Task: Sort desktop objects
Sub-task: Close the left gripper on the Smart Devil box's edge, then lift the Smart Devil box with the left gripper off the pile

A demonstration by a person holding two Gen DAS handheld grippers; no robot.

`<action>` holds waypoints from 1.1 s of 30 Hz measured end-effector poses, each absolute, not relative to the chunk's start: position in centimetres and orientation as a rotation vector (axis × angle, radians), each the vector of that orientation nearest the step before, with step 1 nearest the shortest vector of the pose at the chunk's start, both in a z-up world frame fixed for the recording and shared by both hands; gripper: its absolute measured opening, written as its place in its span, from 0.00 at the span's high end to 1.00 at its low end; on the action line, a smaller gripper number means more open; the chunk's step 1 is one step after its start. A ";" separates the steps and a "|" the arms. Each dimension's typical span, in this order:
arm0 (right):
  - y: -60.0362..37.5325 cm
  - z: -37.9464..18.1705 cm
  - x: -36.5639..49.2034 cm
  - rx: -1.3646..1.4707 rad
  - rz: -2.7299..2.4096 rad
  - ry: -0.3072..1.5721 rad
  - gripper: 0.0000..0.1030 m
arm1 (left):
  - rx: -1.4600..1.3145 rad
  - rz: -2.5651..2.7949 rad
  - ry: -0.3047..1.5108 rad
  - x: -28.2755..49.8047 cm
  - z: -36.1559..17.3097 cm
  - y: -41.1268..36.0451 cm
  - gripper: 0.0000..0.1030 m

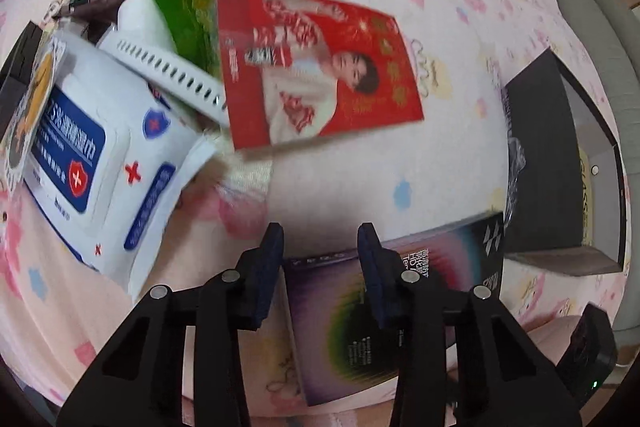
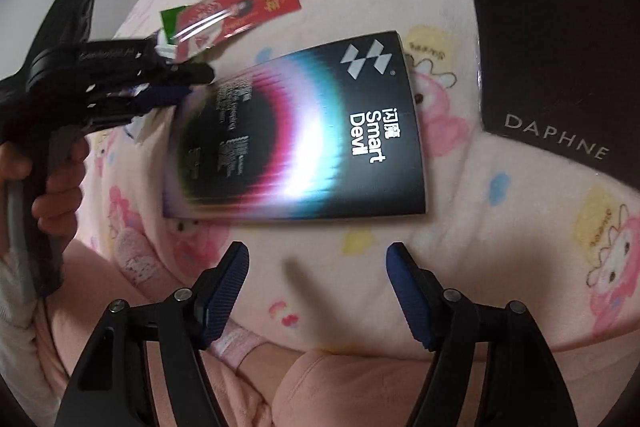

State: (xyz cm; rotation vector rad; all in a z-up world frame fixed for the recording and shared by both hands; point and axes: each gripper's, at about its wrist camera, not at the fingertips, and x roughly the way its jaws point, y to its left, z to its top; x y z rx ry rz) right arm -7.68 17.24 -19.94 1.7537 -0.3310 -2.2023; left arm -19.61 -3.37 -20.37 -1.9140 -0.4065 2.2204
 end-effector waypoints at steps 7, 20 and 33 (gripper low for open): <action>16.6 -17.1 -10.7 1.600 -2.373 -0.282 0.37 | -2.016 2.091 -0.432 -16.2 -20.9 -3.4 0.64; 19.0 -18.5 -8.0 1.721 -2.386 -0.373 0.37 | -1.896 2.042 -0.541 -15.4 -20.5 -1.3 0.62; 15.6 -17.6 -12.0 1.562 -2.338 -0.318 0.44 | -1.891 2.031 -0.710 -15.3 -20.6 -2.9 0.57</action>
